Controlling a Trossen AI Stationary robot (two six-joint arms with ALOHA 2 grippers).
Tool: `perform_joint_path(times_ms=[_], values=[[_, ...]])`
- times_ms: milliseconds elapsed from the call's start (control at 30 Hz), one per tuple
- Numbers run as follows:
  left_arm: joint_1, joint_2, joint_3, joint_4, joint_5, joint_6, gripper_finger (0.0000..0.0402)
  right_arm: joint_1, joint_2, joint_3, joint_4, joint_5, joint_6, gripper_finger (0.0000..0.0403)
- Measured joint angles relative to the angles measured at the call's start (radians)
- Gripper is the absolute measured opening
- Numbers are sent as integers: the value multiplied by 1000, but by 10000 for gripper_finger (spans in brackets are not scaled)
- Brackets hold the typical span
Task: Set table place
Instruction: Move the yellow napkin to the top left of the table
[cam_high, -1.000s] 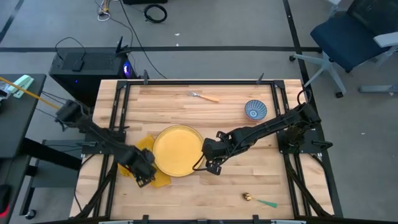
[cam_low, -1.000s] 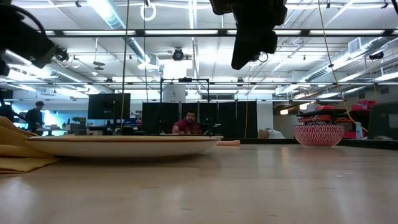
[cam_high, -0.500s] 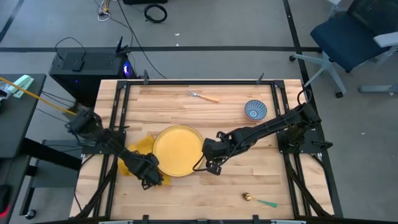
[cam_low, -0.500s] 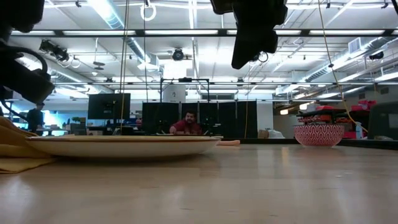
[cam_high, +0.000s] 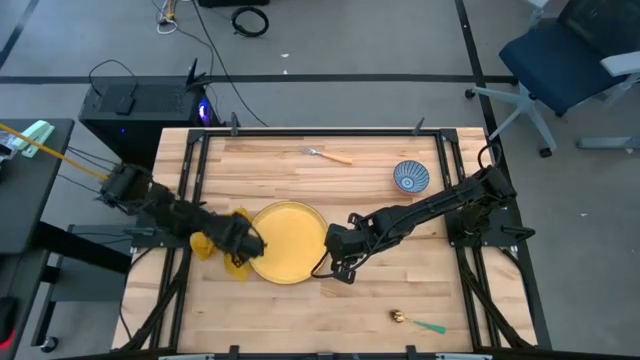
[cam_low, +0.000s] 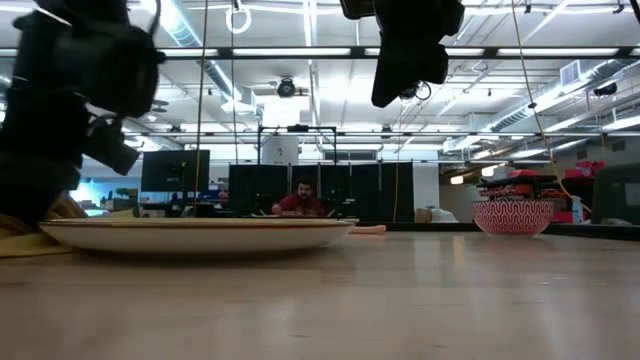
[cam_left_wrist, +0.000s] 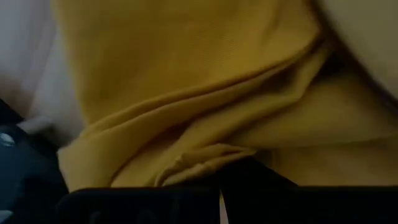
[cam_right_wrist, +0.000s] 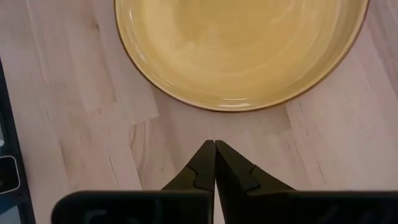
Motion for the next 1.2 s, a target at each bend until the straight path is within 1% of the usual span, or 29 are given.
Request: perform_joint_path(times_ms=[167,400,633,900,1100,1200], values=[[154,-42,-41,15,7,103,9,0,0,0,13,0,5,16],[385,-42,-41,34,6,297,9,0,0,0,25,0,8,16],[647,-43,-39,80,12,472,9,0,0,0,25,0,32,16],[927,-45,-37,149,14,621,9,0,0,0,24,0,59,16],[1089,-40,10,194,0,694,9,0,0,0,24,0,84,16],[1149,-40,50,212,29,730,9,0,0,0,24,0,84,16]])
